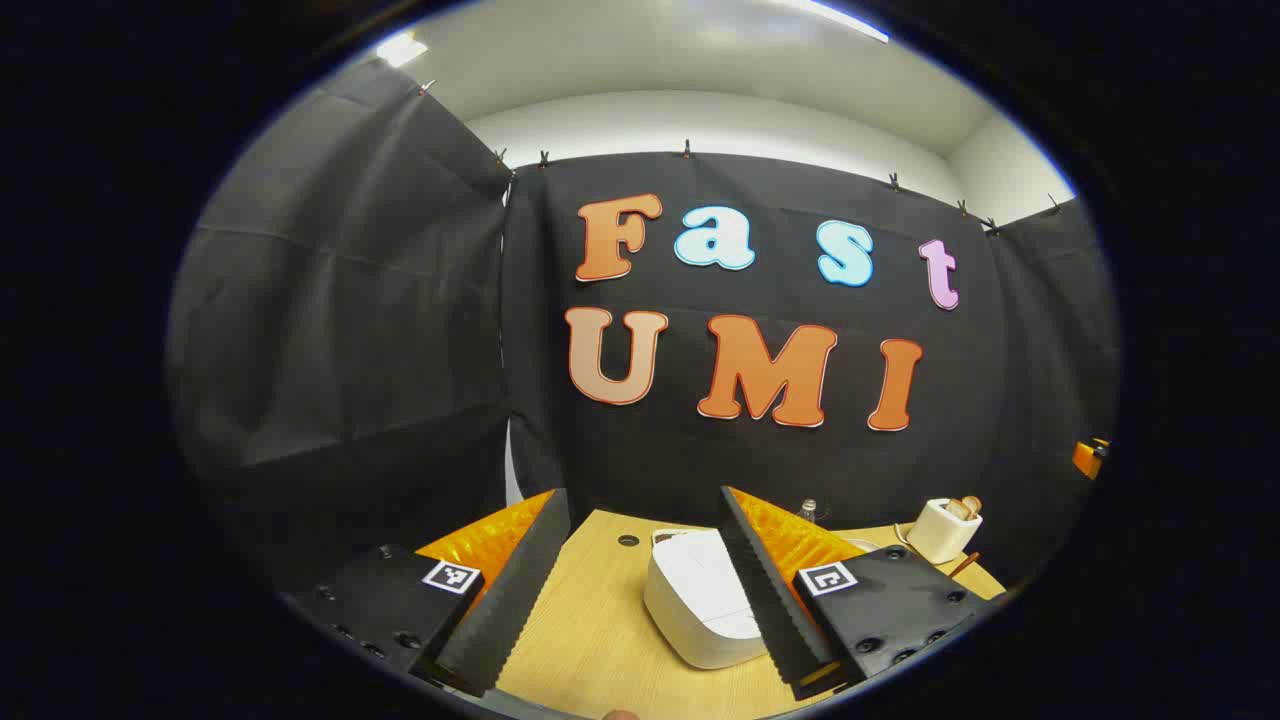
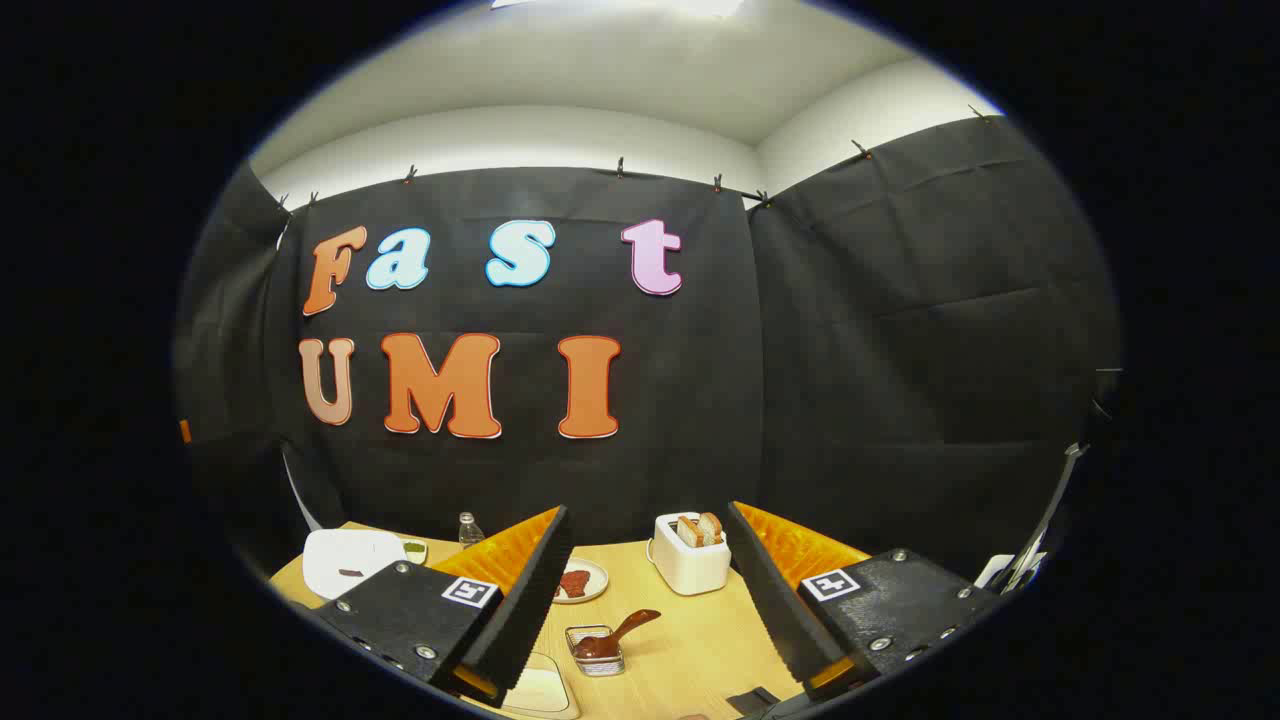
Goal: Close the left gripper, press the button to open the rice cooker; take a wooden spoon from the chopstick holder with the right hand, scoop a spoonful of rice and pour it into the rice cooker, then put the wooden spoon back into the chopstick holder.
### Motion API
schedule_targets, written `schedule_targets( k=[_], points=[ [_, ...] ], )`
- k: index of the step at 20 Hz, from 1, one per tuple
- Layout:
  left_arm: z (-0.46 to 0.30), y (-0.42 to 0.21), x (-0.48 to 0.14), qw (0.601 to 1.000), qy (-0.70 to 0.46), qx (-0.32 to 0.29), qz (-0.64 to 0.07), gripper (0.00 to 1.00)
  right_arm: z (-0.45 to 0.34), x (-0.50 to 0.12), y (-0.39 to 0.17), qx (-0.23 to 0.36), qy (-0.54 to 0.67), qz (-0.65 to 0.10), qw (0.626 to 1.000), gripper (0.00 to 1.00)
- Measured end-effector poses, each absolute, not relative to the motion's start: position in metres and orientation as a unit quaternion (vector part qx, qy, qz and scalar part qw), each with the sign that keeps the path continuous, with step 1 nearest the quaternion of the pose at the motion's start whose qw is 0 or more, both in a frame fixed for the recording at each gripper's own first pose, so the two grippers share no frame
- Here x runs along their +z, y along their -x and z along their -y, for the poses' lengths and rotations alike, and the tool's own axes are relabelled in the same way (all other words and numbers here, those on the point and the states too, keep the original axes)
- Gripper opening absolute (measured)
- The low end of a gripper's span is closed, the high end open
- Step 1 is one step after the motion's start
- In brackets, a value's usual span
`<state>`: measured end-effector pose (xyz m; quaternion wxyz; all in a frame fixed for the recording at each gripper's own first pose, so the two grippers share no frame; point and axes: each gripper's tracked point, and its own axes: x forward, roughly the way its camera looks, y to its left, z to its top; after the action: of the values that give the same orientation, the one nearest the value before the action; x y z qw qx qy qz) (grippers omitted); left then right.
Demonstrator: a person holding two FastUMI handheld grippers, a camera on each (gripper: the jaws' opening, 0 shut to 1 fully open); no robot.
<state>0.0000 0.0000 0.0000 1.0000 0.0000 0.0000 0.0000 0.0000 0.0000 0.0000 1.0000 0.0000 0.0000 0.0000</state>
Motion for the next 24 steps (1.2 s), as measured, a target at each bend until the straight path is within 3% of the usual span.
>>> schedule_targets(
  k=[18, 24],
  points=[
    [0.005, 0.002, 0.026, 1.0, -0.006, 0.009, 0.018, 1.0, 0.015, 0.008, -0.002, -0.006, -0.014, 0.007, 1.0, 0.95],
    [0.015, 0.001, 0.02, 1.0, -0.003, -0.02, 0.009, 1.0, 0.017, 0.005, 0.0, -0.006, 0.006, 0.005, 1.0, 0.95]
  ],
)
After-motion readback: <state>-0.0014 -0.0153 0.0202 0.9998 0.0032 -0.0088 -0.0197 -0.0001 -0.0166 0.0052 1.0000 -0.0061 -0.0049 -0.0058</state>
